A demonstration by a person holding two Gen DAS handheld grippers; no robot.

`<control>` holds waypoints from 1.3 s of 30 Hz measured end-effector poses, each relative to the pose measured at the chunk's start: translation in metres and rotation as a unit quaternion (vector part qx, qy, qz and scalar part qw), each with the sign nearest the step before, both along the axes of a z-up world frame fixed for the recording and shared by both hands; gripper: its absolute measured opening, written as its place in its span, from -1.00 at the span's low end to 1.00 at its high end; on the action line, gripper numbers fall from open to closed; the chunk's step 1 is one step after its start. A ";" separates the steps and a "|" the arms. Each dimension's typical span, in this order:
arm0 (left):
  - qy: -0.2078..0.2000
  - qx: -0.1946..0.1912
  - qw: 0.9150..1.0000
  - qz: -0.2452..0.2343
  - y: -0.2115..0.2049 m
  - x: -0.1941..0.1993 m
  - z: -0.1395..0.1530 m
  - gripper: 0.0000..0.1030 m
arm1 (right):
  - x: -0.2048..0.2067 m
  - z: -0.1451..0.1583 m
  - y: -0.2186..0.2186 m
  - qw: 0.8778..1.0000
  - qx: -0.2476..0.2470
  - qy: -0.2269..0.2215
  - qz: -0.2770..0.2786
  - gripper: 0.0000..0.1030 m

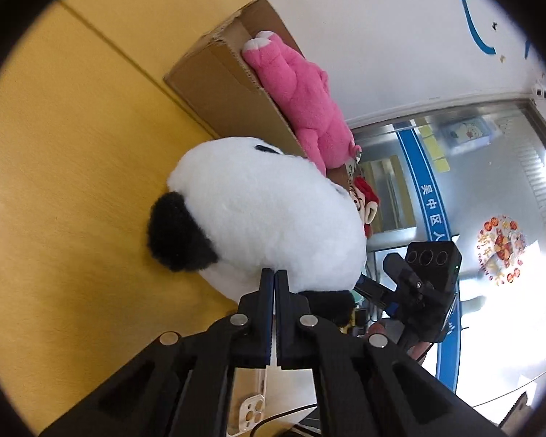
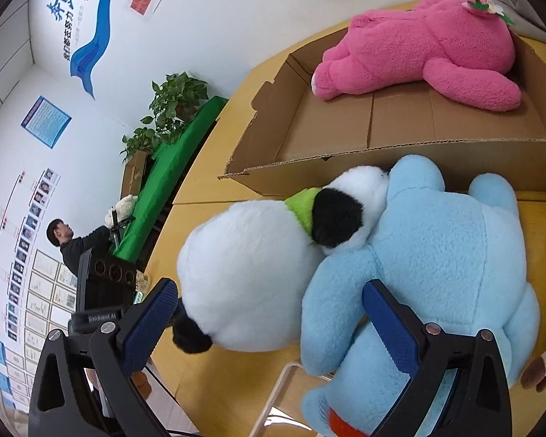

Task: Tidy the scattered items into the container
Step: 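Lift the panda plush with both grippers toward the cardboard box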

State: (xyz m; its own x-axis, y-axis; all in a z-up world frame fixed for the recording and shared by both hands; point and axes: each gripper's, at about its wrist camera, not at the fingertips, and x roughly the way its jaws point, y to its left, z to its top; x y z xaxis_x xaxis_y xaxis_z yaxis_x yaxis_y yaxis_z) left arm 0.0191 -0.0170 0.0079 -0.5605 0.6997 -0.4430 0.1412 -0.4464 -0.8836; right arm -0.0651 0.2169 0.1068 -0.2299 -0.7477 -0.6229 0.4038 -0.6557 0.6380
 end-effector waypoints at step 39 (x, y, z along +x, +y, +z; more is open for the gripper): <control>0.037 0.122 0.989 0.070 -0.028 -0.016 -0.034 0.52 | -0.026 0.018 -0.006 0.997 -0.050 -0.026 -0.052 1.00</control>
State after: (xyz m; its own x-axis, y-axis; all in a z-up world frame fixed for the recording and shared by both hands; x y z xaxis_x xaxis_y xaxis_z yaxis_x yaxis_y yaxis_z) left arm 0.0029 -0.0453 -0.0258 -0.6847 0.6934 -0.2243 0.1168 -0.1994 -0.9729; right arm -0.0911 0.2114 0.1246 -0.2784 -0.7805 -0.5597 0.3026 -0.6243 0.7202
